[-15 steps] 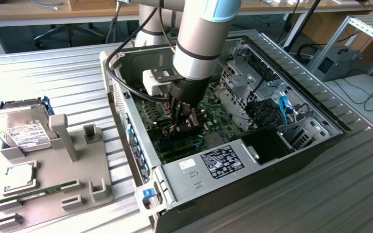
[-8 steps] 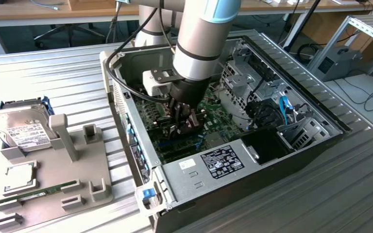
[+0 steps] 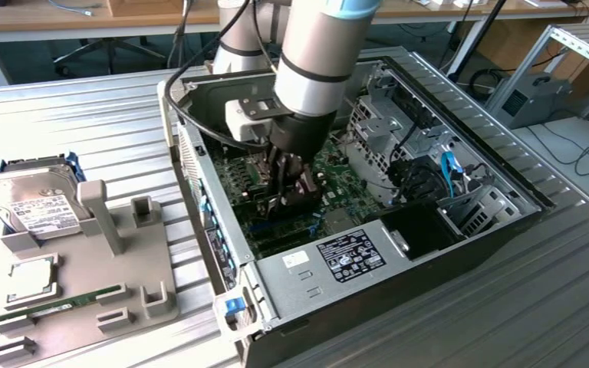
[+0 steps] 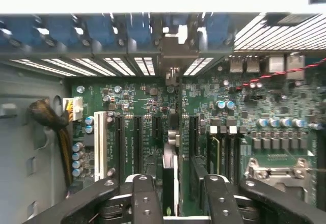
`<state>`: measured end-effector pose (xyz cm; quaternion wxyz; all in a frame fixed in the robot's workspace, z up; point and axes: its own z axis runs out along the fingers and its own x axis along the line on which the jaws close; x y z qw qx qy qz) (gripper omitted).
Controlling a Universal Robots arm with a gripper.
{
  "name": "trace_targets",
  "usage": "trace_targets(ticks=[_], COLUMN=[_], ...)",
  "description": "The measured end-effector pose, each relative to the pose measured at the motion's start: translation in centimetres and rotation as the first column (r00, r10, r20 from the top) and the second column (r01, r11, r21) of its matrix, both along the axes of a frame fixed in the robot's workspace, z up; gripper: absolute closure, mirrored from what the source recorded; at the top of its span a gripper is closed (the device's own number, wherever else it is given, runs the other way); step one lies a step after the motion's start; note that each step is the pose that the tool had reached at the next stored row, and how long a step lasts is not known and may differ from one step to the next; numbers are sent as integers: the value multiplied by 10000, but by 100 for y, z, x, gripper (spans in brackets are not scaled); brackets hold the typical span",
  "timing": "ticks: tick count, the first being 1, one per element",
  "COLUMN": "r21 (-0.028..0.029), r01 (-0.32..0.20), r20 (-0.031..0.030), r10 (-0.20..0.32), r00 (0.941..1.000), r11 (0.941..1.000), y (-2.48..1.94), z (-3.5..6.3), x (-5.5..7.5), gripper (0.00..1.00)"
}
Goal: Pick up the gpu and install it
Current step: 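Insert the gpu into the slot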
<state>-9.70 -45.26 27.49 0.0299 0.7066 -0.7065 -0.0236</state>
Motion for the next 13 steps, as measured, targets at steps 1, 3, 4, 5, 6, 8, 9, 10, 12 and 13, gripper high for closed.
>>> trace_targets(ticks=[1,3,4,5,6,8,9,10,12,13], r21=[1,1,-3,-7,-5,-5,-6,-6,-6,-6], r01=[1,0,1,1,0,-4,-7,-11,-18,-20], r20=[0,1,0,0,1,-15,-48,-88,-202,-237], r10=[-1,0,-1,-1,0,4,7,11,18,20], r00=[10000,10000,10000,10000,10000,10000,10000,10000,9998,9997], r11=[10000,10000,10000,10000,10000,10000,10000,10000,10000,10000], y=[4,11,17,25,33,35,36,35,35,35], z=[46,134,177,205,213,215,215,215,215,215], x=[0,0,-1,-1,0,15,35,58,129,153], gripper=[60,60,60,60,60,62,75,81,81,87])
